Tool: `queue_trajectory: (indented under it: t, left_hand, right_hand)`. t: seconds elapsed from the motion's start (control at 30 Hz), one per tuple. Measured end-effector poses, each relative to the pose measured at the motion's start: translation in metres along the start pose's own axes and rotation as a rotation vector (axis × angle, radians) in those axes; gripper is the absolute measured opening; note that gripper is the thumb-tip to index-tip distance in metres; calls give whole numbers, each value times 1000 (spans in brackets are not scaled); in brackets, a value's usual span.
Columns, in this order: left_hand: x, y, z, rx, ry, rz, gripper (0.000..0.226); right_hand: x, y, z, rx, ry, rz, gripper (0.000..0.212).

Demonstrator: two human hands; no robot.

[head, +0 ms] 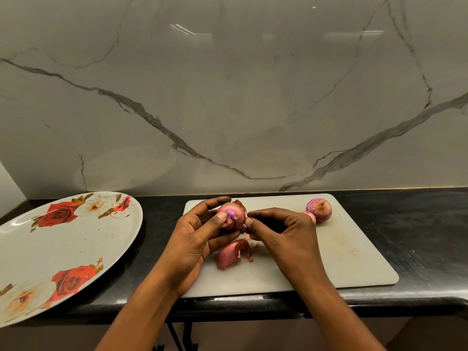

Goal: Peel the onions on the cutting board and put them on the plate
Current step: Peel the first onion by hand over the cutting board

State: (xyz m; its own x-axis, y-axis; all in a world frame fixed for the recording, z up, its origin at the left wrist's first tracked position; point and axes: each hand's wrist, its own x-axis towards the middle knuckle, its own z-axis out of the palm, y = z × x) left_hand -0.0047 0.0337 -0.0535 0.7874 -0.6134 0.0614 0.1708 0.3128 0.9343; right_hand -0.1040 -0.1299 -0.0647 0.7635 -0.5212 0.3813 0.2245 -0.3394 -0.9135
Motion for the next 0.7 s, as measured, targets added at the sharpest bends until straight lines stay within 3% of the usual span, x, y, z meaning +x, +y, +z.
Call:
queue_trajectory:
  t: [0.33, 0.47, 0.7]
  left_hand:
    - [0, 0, 1, -1, 19, -8, 34]
    - [0, -1, 0, -9, 10, -6, 38]
    - [-1, -2, -1, 50, -23, 6, 43]
  right_hand:
    - [1, 1, 2, -79, -4, -9, 28]
    - [-1, -4, 4, -25, -41, -18, 21]
    - [-1, -7, 3, -36, -99, -51, 36]
